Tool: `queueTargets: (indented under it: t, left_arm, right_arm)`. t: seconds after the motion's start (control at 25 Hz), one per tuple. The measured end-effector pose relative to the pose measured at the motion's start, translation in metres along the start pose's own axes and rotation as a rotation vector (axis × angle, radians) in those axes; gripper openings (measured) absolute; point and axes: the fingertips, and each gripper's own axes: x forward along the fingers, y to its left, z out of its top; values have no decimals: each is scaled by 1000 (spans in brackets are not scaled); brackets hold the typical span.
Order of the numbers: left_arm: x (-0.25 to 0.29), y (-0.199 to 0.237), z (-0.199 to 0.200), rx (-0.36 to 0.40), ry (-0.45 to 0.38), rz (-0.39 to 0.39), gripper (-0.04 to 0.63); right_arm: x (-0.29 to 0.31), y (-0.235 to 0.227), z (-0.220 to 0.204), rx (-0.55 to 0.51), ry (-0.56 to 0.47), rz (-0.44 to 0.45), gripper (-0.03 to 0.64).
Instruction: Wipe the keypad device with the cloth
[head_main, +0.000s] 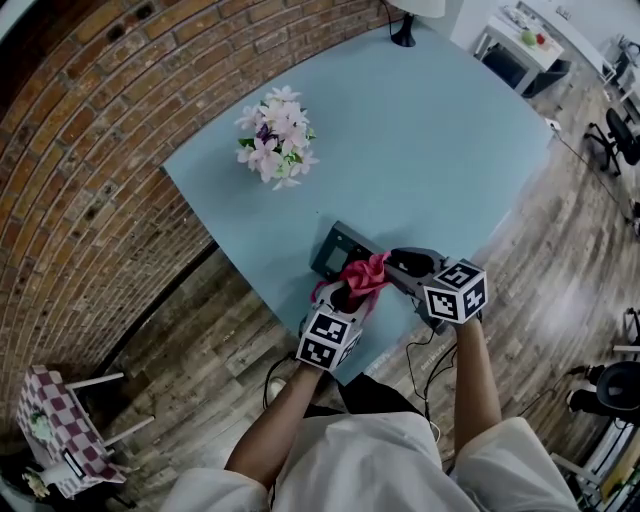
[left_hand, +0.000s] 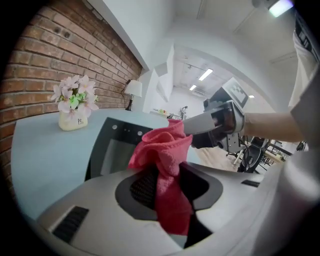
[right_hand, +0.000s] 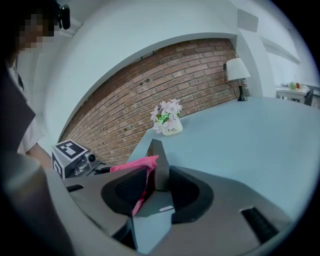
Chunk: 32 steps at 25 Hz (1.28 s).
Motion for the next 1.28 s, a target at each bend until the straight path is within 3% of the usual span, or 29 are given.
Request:
queueTargets:
  t: [0.28,0.68,0.96,1.28]
  left_arm:
    - [3,9,24,66,-35,14,139]
    - [9,37,67,147,-81,61,141]
    - [4,76,72,90,-100,148,147]
    - [-4,110,51,40,-75,214,150]
  right_arm:
    - [-14,0,-5,37,-56,85,164]
    - [-14,5,-8,-21,-24,68,164]
    - [-10,17,-13,-58,5,107,164]
    - [-11,17,-13,-59,0,110,164]
